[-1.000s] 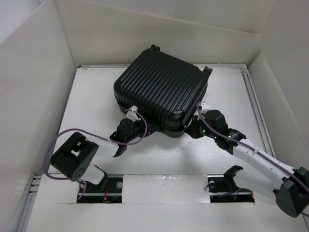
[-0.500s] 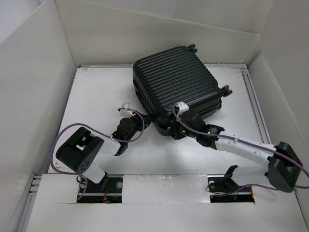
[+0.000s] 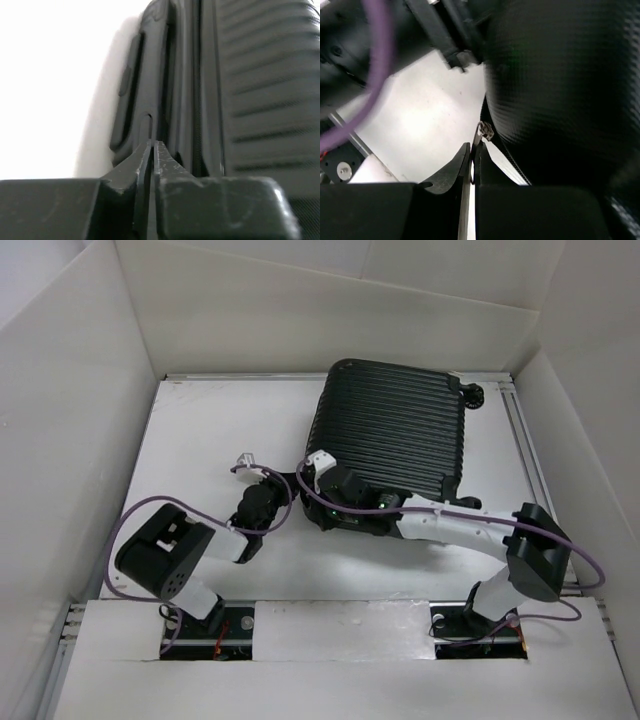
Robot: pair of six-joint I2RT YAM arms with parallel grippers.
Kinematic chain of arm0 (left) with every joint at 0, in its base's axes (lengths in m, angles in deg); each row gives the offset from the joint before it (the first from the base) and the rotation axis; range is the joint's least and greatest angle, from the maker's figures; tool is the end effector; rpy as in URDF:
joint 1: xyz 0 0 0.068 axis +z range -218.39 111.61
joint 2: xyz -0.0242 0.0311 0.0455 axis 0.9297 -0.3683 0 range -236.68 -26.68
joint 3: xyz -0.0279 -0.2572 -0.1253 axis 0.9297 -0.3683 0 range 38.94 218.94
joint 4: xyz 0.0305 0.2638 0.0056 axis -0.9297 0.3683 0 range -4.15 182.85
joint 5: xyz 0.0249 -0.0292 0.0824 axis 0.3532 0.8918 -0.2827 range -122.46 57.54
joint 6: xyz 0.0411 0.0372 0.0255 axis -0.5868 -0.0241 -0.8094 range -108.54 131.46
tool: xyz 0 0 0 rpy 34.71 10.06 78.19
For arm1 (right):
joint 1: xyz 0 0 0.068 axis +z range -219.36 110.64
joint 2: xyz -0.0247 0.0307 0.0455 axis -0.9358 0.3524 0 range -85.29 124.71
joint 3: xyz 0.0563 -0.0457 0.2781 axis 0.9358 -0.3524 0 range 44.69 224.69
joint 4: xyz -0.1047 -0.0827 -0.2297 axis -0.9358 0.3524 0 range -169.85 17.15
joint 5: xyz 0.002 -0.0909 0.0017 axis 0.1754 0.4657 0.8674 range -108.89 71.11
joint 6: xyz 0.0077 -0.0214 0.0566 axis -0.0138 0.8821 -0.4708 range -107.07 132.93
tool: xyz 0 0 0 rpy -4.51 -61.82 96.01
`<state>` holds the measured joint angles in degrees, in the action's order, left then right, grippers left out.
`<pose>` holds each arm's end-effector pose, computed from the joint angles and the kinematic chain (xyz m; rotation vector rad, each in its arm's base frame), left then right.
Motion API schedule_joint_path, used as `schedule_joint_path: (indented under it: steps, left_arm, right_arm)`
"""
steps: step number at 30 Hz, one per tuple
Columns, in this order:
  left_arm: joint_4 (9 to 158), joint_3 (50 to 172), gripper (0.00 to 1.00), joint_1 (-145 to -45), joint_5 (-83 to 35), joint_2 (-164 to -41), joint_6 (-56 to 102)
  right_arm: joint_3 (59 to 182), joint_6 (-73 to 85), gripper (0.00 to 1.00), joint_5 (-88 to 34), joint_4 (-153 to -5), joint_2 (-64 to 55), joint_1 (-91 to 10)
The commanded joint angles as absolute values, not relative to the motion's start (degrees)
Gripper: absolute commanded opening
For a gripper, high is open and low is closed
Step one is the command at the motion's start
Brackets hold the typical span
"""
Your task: Pack the luggage
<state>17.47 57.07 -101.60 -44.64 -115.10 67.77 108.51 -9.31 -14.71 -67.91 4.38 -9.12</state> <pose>0.2324 -0.1405 0.1740 -0.5110 1.6264 -1.0262 0.1832 0.3140 0.2645 -0.7167 2.2092 0.6862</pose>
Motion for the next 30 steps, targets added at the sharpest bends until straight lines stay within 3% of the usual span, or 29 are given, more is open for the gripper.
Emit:
schedule_joint_path:
  steps: [1,5,6,7,8,9,13,17,18,20,22,23,25,27,30]
  left_arm:
    - [19.0,55.9,0.0,-107.1,-26.8,-108.7,68.2]
    - [24.5,57.2,0.0,-107.6,-25.7,-104.9,66.6]
    - [26.2,57.2,0.0,-107.6,-25.7,-103.2,66.6]
    - [28.0,57.2,0.0,-106.8,-26.3,-102.1,66.6]
    - [28.5,55.7,0.0,-106.1,-26.3,-100.9,66.0]
    - [29.5,55.6,0.09,-105.3,-26.3,-99.5,65.2]
    - [45.6,55.0,0.38,-104.3,-28.0,-85.1,59.4]
    - [59.5,55.0,0.41,-107.8,-32.3,-71.1,55.2]
    - [61.3,55.0,0.33,-107.8,-30.9,-69.1,53.2]
    - [64.3,55.0,0.31,-110.2,-29.0,-65.7,51.8]
    - [67.2,55.5,0.38,-112.5,-28.5,-65.7,49.9]
    - [67.2,55.6,0.4,-113.6,-28.5,-66.7,49.9]
    - [67.2,56.3,0.42,-115.4,-29.0,-69.3,49.2]
    - [65.6,56.8,0.46,-115.9,-28.5,-71.6,49.8]
    - [65.0,56.8,0.44,-115.9,-30.0,-72.1,51.8]
  right_arm:
    - [105.9,-16.9,0.0,-31.1,-86.5,-2.1,-6.0]
    - [102.5,-18.2,0.04,-30.1,-85.8,-7.2,-6.0]
    - [103.1,-18.2,0.3,-31.3,-85.7,-7.2,-6.0]
    - [104.3,-18.2,0.45,-32.3,-82.3,-6.6,-6.0]
    - [106.6,-17.4,0.66,-32.9,-80.5,-6.5,-5.5]
    - [107.4,-16.7,1.0,-32.9,-79.4,-6.5,-5.5]
    - [110.3,-14.1,1.0,-31.4,-74.2,-10.1,-4.2]
    - [113.2,-12.4,1.0,-23.0,-64.9,-15.0,-5.0]
    - [114.4,-12.4,1.0,-18.5,-63.0,-15.7,-6.4]
    - [115.3,-11.2,1.0,-14.5,-59.8,-16.8,-8.9]
    - [116.0,-10.5,0.96,-11.8,-56.5,-17.4,-14.0]
    - [116.8,-10.5,0.67,-11.0,-55.3,-17.4,-15.5]
    - [116.9,-9.8,0.36,-8.6,-54.7,-17.4,-18.5]
    - [116.2,-9.3,0.17,-8.6,-54.7,-16.9,-19.2]
    - [113.6,-9.3,0.16,-9.1,-56.2,-18.6,-19.8]
